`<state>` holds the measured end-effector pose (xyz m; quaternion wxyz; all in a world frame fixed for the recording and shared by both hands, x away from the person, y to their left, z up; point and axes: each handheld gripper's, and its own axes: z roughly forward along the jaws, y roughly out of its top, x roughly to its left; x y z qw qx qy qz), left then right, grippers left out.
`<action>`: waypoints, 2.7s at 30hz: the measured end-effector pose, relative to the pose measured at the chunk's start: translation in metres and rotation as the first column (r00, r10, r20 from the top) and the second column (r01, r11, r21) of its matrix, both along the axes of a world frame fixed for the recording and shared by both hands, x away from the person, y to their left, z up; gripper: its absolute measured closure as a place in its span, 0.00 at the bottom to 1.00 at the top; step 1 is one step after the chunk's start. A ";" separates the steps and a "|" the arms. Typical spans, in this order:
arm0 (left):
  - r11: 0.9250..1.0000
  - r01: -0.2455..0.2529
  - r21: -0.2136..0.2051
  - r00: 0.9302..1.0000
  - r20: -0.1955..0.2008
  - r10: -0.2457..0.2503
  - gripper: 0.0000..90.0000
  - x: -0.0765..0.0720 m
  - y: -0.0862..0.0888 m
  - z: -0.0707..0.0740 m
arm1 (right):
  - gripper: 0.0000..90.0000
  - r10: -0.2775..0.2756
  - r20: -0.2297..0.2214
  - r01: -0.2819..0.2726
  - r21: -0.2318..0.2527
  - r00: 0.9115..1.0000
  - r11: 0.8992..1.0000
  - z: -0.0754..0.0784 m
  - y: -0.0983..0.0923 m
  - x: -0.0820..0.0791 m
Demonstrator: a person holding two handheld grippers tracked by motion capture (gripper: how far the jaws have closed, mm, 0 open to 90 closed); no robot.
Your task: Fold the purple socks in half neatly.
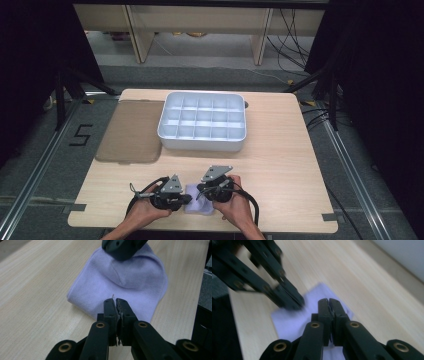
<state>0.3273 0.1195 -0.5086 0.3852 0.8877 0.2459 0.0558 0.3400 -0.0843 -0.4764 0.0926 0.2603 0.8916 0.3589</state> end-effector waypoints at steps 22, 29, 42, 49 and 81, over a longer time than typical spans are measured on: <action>0.999 -0.043 -0.031 0.998 0.040 0.044 0.99 0.024 0.000 0.014 | 0.98 -0.064 0.028 0.065 -0.024 0.998 0.998 0.001 -0.031 -0.002; 0.999 -0.046 -0.015 0.999 0.011 0.046 0.99 0.032 -0.001 0.009 | 0.98 -0.042 0.013 0.042 0.003 0.999 0.999 0.006 -0.020 -0.011; 0.997 -0.074 -0.013 0.997 0.028 0.074 0.98 0.038 -0.004 0.000 | 0.98 0.016 -0.031 -0.019 -0.110 0.999 0.994 -0.021 -0.013 -0.022; 0.997 0.003 -0.081 1.000 0.015 -0.002 0.97 -0.002 -0.001 0.014 | 0.98 0.006 -0.038 -0.011 -0.120 0.999 0.993 -0.020 -0.014 -0.023; 0.991 -0.115 -0.066 0.987 -0.118 0.107 0.62 0.006 0.030 0.011 | 1.00 0.053 -0.088 -0.058 -0.058 0.995 0.997 -0.024 0.008 -0.034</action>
